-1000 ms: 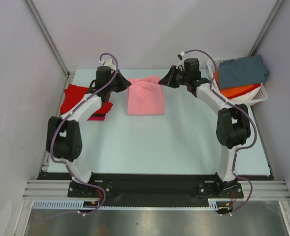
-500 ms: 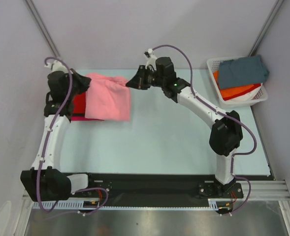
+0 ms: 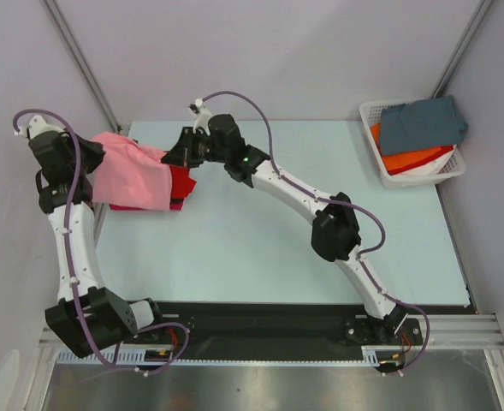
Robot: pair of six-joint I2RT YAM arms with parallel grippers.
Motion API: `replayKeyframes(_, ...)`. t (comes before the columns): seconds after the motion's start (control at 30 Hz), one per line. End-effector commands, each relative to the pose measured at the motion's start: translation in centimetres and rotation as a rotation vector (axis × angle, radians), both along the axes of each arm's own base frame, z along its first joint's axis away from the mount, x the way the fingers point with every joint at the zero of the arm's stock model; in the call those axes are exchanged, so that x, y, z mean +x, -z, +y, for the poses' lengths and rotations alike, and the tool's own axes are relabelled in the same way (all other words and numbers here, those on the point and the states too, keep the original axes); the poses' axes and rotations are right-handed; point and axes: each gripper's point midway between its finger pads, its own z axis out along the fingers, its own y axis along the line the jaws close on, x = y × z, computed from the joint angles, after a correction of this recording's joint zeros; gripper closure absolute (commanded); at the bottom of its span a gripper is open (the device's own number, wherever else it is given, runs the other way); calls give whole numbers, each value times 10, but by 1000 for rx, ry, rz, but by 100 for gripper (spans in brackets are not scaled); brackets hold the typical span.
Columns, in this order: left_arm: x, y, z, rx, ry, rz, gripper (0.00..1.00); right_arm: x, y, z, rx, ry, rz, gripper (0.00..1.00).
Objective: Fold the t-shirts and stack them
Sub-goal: Neatly place the folded tshirt to the corner
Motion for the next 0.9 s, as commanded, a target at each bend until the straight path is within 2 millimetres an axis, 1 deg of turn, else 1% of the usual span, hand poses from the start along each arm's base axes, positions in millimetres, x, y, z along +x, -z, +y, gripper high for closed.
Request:
replayKeyframes(0.0,11,-18,12,8,7,-61,100,13,-30,8,120,43,-40,100)
replayKeyframes(0.17,28,-4,25,-19,-5,-46,100,28,-11,16,166,73,-15,100)
replayKeyframes(0.23,33,-3,28,-28,2,-49,100,33,-10,16,178,85,-15,100)
replayKeyframes(0.27,37,0,29,-35,6,-42,100,34,-10,17,186,87,-11,100)
replayKeyframes(0.33,39,1,30,-40,11,-44,100,39,-8,15,195,94,-12,100)
replayKeyframes(0.47,43,-2,33,-38,9,-54,100,45,-16,12,230,108,-24,100)
replayKeyframes(0.5,46,2,35,-45,11,-47,100,47,-16,10,235,112,-24,100)
replayKeyframes(0.53,47,2,36,-49,15,-48,100,50,-15,10,236,118,-25,100)
replayKeyframes(0.6,48,1,33,-58,35,-49,100,52,-19,9,251,123,-26,100)
replayKeyframes(0.77,39,-4,33,-46,29,-59,100,52,-29,7,279,120,-31,100)
replayKeyframes(0.87,40,-2,38,-53,23,-57,100,51,-31,8,286,125,-34,100)
